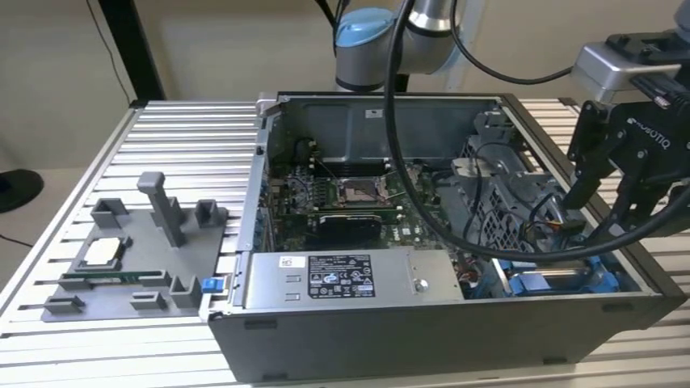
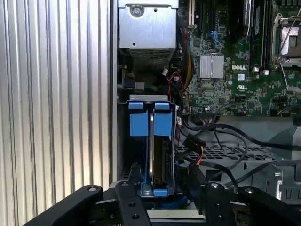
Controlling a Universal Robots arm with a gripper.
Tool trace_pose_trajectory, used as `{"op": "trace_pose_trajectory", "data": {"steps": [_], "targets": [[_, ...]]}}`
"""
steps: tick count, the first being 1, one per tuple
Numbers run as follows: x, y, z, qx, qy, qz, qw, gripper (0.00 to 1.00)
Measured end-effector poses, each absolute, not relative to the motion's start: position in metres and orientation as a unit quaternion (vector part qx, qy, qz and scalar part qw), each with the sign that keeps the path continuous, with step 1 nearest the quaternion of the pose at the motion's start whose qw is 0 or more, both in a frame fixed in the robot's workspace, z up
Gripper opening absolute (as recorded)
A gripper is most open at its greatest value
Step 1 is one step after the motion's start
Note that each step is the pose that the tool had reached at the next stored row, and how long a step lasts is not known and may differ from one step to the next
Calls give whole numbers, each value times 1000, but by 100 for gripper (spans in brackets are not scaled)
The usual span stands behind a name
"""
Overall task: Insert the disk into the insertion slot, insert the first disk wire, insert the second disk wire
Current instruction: 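Insert the first disk wire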
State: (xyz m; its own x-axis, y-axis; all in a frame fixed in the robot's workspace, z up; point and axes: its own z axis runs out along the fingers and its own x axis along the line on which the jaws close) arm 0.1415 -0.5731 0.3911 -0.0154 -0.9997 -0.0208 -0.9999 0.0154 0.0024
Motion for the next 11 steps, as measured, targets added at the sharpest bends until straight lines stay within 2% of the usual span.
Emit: {"op": "trace_pose_trajectory", "data": {"steps": [11], "targets": [[143, -566, 383, -704, 709, -12, 27, 100]]}}
